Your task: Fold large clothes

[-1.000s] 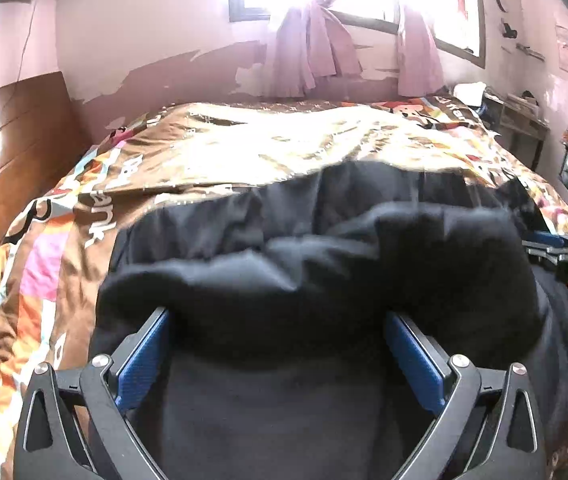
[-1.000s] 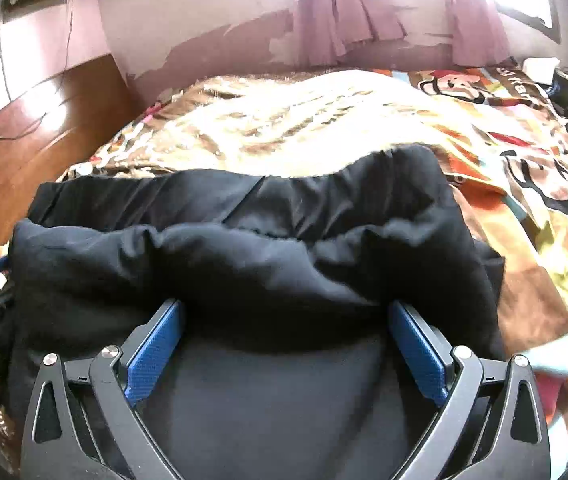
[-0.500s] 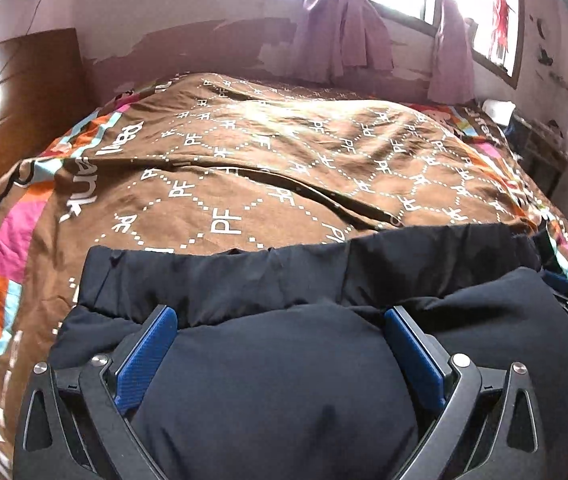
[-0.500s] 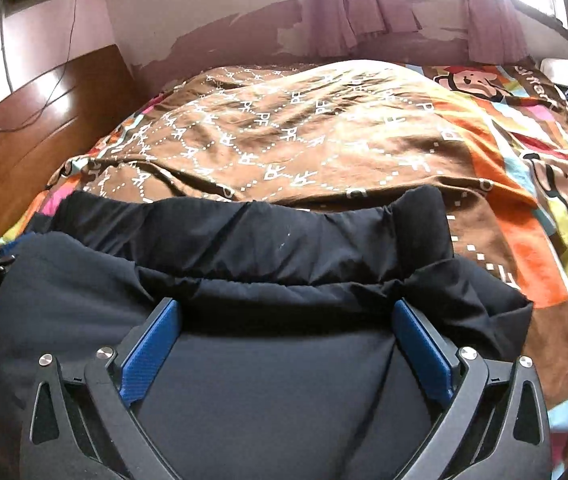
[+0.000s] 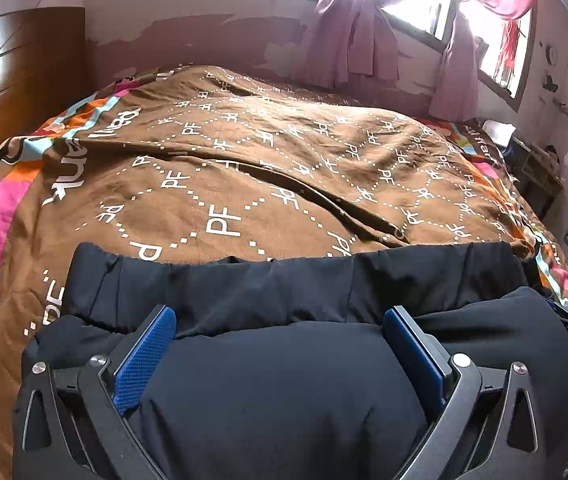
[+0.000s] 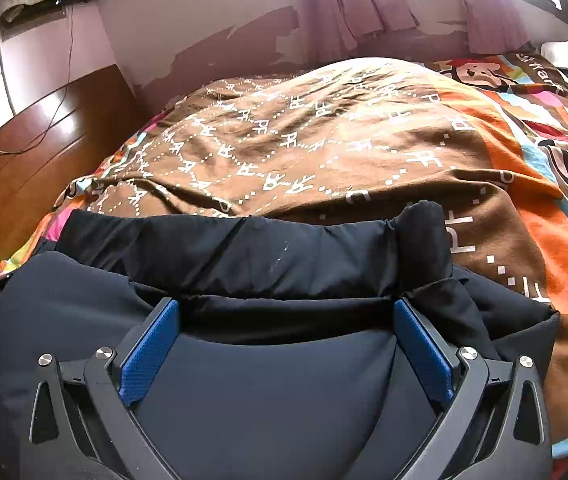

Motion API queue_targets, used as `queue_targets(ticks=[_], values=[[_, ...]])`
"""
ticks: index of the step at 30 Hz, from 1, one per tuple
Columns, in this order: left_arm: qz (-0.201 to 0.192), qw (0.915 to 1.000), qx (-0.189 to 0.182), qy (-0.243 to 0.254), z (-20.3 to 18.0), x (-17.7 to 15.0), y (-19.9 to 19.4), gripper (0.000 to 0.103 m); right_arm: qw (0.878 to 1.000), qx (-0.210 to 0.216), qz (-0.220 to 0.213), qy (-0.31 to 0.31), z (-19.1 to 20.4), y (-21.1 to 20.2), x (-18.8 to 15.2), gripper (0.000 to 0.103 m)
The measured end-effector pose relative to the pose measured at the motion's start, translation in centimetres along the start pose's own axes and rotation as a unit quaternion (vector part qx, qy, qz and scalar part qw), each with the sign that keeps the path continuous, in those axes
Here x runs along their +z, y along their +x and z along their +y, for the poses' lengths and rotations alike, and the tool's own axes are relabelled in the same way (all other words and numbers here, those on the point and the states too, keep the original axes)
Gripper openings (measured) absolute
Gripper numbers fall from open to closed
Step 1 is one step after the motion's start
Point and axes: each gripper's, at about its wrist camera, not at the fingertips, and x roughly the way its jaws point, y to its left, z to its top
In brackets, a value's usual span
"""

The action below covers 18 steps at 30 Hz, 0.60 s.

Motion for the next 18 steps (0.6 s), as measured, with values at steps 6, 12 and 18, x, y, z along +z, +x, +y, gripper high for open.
queue_targets(ticks=[6,12,18], values=[[-0.008,1.0,-0.003,-0.004,0.08,-0.23,0.05,0.103,0.999,-0.004,-0.034,0.001,0.14,-0.33,-0.66,0.102],[-0.013,0.9999,-0.002,-0.005,0.07,-0.42,0.15,0.103,0.999,0.0,-0.043,0.004,-0.15,-0.18,-0.68,0.103],[-0.02,0.9998,-0.003,-0.006,0.15,-0.58,0.22,0.103,0.999,0.003,-0.048,0.005,-0.32,-0.07,-0.87,0.103]])
